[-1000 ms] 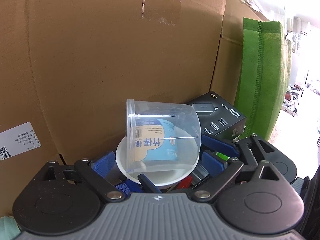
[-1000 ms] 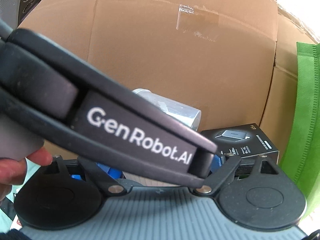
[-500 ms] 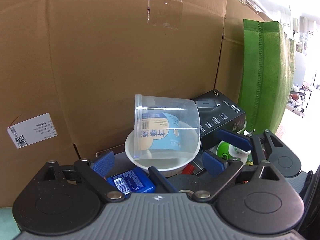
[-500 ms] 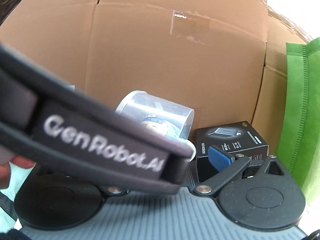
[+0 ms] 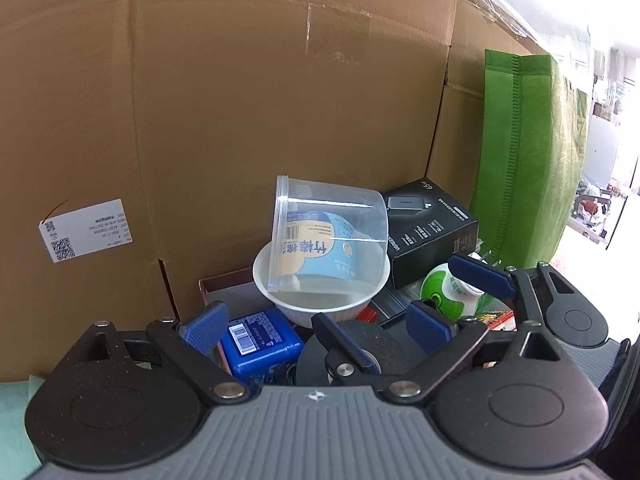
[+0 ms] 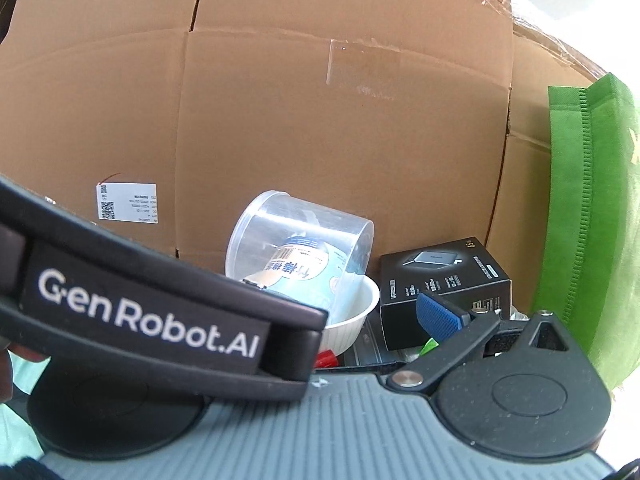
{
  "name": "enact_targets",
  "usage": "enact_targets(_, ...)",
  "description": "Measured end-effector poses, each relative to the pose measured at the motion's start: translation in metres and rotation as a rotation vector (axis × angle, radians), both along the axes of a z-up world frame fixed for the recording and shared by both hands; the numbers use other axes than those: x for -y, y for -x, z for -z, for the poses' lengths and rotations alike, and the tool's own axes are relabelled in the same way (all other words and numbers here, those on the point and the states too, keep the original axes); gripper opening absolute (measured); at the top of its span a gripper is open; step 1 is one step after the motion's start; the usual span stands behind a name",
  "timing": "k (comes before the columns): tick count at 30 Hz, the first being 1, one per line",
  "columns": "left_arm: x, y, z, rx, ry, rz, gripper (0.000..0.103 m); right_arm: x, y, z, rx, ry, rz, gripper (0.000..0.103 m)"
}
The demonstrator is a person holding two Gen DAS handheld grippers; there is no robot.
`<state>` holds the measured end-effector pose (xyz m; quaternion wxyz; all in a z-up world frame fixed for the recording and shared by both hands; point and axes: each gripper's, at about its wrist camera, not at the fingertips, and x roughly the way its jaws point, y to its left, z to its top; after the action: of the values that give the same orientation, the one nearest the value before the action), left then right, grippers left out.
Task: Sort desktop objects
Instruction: 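Withdraw the left gripper from the brown box toward the table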
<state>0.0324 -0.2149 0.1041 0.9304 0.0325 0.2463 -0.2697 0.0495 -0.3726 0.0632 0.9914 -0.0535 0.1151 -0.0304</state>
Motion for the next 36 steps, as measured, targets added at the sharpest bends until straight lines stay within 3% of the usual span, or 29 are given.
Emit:
enact_targets(4, -0.006, 0.008, -0.001, 0.005, 0.001, -0.013, 0.103, 0.04, 0.003, 0.002, -0.001, -0.011, 0.002, 0.101)
enact_targets(6, -0.009, 0.013, -0.002, 0.013, -0.003, -0.015, 0.103, 0.042, 0.012, 0.008, -0.004, -0.014, 0.004, 0.101)
enact_targets(7, -0.01, 0.016, -0.002, 0.018, -0.006, -0.02, 0.103, 0.042, 0.012, -0.003, -0.005, -0.015, 0.003, 0.101)
enact_targets(19, -0.029, 0.05, 0.002, -0.027, 0.014, -0.039, 0.103, 0.011, 0.067, -0.008, -0.035, -0.045, -0.017, 0.101)
enact_targets(25, -0.043, 0.067, 0.004, -0.023, 0.037, -0.041, 0.103, -0.016, 0.068, -0.003, -0.032, -0.05, -0.043, 0.101)
enact_targets(29, -0.053, 0.076, 0.005, -0.016, 0.046, -0.048, 0.103, -0.033, 0.103, 0.001, -0.032, -0.046, -0.046, 0.101)
enact_targets(36, -0.07, 0.086, 0.008, -0.019, 0.042, -0.07, 0.103, -0.046, 0.106, 0.005, -0.045, -0.052, -0.068, 0.101)
